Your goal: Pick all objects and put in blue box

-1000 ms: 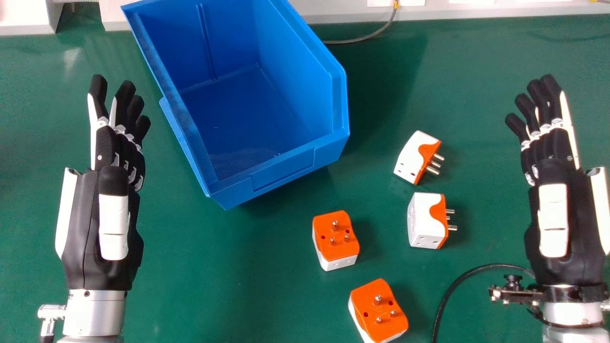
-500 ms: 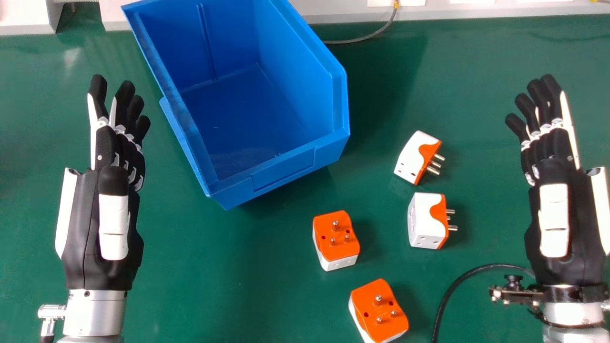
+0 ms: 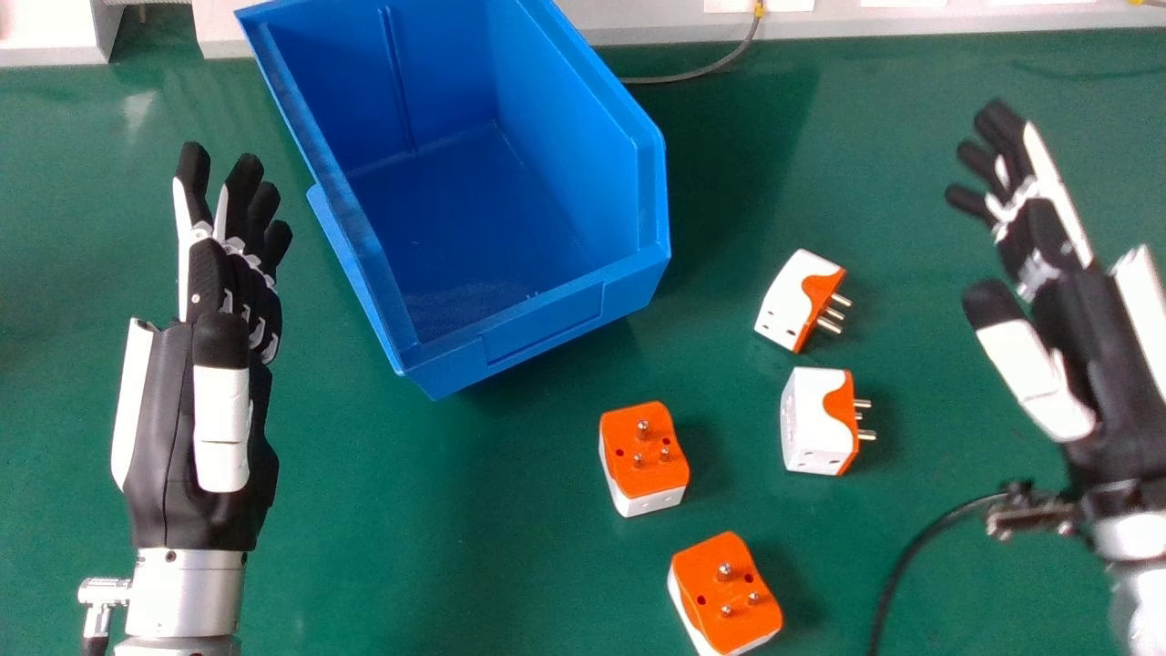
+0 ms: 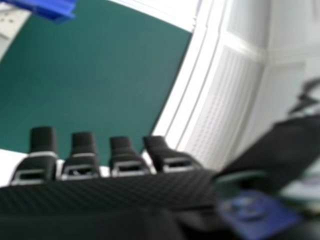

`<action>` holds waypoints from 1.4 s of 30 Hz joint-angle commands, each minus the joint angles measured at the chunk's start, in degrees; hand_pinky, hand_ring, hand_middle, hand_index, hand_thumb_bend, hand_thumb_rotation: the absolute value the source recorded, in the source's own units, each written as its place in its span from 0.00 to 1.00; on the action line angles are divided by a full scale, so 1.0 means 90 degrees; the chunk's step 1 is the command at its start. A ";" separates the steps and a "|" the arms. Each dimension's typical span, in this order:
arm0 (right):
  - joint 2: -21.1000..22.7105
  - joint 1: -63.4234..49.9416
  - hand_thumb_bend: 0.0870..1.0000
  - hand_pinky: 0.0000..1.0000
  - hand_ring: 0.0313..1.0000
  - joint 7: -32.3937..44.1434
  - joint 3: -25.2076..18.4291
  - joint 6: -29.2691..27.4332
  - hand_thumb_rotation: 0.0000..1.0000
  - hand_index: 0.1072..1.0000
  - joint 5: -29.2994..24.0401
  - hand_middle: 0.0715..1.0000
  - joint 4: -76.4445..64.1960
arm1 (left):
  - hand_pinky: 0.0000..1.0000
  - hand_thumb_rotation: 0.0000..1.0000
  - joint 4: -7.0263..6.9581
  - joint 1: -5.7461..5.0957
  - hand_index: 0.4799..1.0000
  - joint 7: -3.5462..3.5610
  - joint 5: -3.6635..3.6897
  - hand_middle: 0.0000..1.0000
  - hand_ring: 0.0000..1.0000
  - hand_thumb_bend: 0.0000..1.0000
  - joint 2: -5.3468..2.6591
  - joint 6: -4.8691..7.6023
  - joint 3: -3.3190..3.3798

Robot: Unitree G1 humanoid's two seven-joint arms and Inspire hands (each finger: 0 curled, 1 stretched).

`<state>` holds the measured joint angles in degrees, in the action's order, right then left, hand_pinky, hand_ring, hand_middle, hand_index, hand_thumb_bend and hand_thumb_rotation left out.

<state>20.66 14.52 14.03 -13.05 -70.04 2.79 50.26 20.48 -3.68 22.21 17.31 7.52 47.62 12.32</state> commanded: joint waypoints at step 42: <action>0.0228 0.0261 0.72 0.77 0.90 -0.1682 0.0940 0.0349 0.52 0.95 0.1214 0.94 0.0765 | 1.00 0.97 0.0117 0.0147 0.97 0.0021 -0.0015 1.00 1.00 0.86 0.0081 0.0342 0.0033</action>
<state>21.75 17.40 0.03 -4.59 -65.76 14.04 57.97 22.92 -2.09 22.29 16.82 7.60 50.49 12.44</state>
